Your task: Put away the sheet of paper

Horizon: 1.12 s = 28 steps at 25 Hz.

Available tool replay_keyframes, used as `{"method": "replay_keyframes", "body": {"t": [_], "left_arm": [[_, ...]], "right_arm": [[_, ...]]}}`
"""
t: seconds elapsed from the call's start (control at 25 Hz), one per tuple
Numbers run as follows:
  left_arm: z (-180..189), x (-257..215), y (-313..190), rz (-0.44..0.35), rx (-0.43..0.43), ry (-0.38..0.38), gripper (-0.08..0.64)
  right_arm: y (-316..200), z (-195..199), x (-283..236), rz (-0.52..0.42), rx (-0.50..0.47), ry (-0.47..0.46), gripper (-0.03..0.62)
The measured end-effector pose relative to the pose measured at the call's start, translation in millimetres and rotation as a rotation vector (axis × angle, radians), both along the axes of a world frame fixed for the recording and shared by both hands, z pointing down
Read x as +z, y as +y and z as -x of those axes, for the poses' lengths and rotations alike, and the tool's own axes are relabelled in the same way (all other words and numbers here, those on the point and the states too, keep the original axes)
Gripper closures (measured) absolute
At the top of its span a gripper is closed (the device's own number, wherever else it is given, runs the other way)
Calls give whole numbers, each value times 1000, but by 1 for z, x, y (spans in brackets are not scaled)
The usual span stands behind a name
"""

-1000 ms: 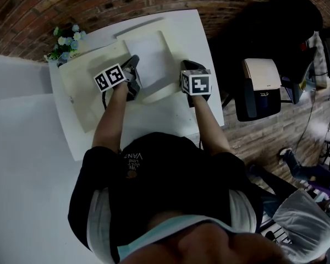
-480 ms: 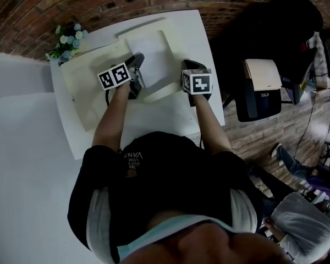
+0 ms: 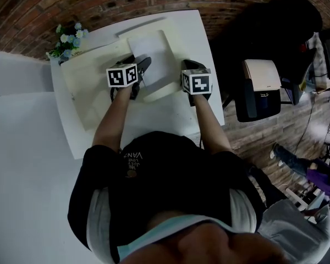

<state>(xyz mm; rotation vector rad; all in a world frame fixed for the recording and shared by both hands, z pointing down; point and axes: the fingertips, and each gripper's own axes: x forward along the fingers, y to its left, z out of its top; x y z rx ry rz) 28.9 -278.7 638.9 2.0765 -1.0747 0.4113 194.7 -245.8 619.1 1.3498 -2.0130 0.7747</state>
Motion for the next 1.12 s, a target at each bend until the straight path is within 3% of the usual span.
{"method": "replay_keyframes", "body": {"t": [0.2, 1.0, 1.12], "left_arm": [[5, 0, 1, -26, 13, -78, 187], [19, -34, 3, -129, 2, 3, 193], [24, -42, 6, -145, 6, 21, 224]], "right_arm": [[0, 0, 0, -5, -3, 8, 592], [-1, 1, 2, -25, -5, 30, 591], [-2, 1, 0, -35, -4, 30, 591]]}}
